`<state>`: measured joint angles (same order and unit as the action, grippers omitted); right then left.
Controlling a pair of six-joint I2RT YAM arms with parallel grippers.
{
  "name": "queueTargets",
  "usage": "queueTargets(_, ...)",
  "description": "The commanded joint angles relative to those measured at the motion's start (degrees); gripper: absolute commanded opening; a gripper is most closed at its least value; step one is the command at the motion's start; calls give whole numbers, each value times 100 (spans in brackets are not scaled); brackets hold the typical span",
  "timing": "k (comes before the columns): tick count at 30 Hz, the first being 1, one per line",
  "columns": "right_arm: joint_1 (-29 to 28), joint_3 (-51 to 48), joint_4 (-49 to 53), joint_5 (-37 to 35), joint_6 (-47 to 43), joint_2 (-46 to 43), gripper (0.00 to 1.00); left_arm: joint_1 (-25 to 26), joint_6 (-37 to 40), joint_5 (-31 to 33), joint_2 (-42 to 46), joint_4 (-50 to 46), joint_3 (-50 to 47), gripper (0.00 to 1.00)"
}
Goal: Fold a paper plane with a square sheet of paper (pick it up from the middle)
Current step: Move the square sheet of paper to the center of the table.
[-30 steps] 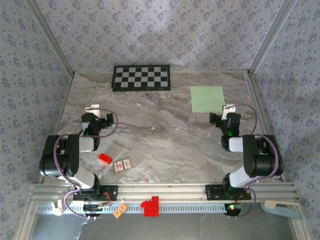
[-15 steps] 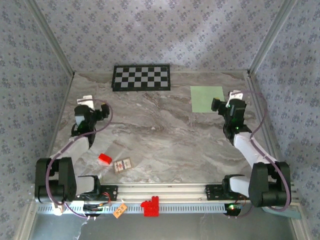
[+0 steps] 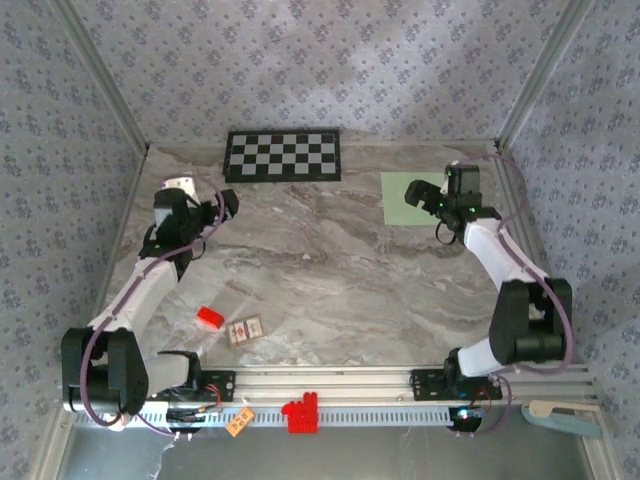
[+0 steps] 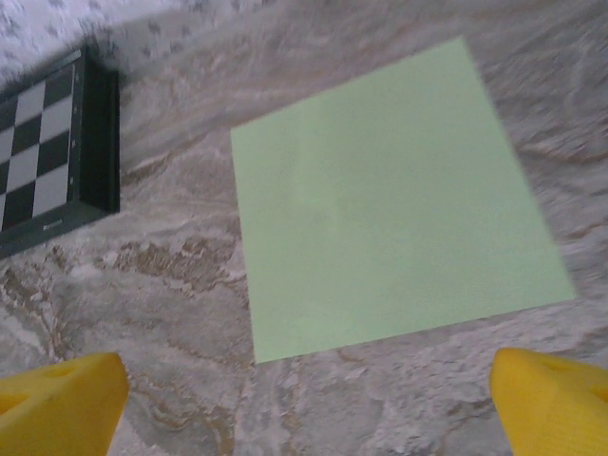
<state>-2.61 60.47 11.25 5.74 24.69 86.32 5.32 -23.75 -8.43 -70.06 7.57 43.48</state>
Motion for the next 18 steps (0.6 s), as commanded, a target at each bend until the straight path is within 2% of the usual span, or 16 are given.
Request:
queueTargets(1, 136, 650, 582, 573, 387, 748, 100, 89, -791, -950, -308, 10, 219, 100)
queueTargets(5, 224, 1674, 952, 679, 540, 1790, 99, 237, -1280, -1331, -654, 299, 220, 100)
queueTargets(13, 241, 3424, 2046, 314, 589, 3433, 94, 529, -1431, -1369, -1091, 218, 414, 100)
queueTargets(18, 169, 3692, 2248, 187, 663, 3819, 93, 567, -1477, -1389, -1222, 272, 426, 100)
